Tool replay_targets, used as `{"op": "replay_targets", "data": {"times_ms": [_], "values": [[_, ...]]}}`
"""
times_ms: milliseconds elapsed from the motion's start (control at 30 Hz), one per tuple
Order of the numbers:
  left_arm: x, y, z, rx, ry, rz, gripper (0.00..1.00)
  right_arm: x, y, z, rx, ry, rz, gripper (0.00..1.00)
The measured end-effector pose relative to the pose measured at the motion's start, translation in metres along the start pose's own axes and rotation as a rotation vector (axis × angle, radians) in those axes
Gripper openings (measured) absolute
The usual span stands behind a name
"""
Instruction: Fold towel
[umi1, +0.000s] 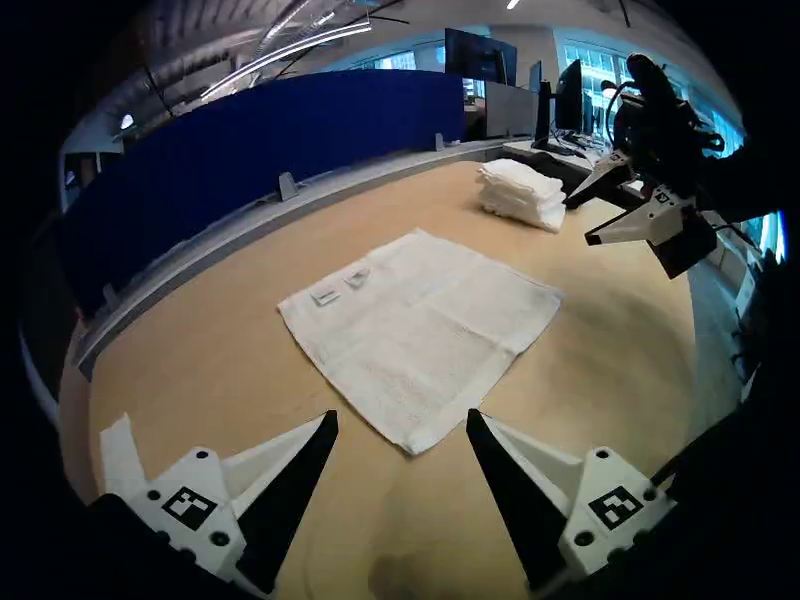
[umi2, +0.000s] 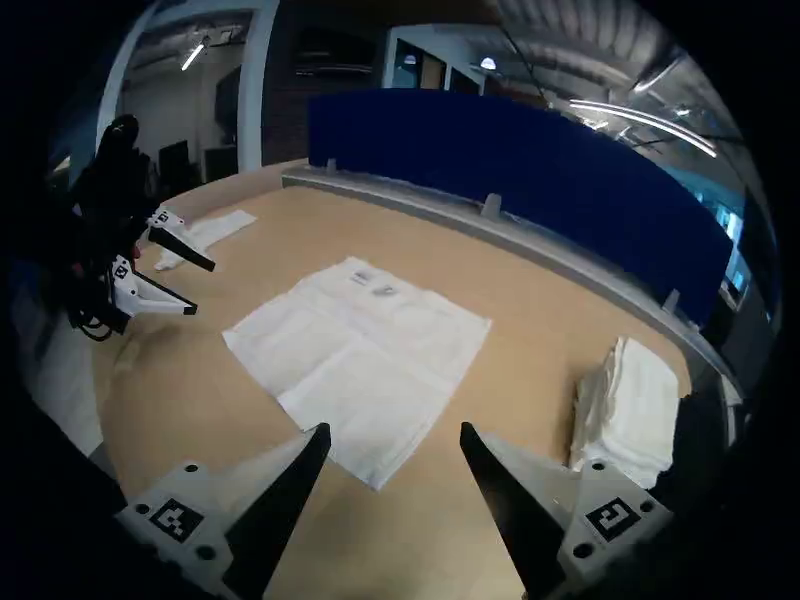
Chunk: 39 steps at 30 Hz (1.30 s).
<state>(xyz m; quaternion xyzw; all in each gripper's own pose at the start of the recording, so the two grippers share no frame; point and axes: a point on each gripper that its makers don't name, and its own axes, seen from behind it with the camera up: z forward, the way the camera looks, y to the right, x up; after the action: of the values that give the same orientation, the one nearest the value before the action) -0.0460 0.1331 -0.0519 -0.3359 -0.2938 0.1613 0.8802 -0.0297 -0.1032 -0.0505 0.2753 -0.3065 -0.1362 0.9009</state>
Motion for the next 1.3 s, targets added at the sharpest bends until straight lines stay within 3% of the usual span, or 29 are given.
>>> {"op": "replay_targets", "data": {"times_ms": [600,967,1300], "values": [[-0.043,0.010,0.042,-0.070,-0.112,0.006,0.96,-0.061,-0.011,0.040,0.061,-0.120,0.015,0.99],[-0.054,0.010,0.052,-0.093,-0.149,-0.002,0.95,-0.084,-0.016,0.052,0.072,-0.167,0.017,0.98],[-0.055,0.012,0.055,-0.099,-0.170,0.022,0.79,-0.094,-0.023,0.055,0.088,-0.203,0.027,0.74]]}}
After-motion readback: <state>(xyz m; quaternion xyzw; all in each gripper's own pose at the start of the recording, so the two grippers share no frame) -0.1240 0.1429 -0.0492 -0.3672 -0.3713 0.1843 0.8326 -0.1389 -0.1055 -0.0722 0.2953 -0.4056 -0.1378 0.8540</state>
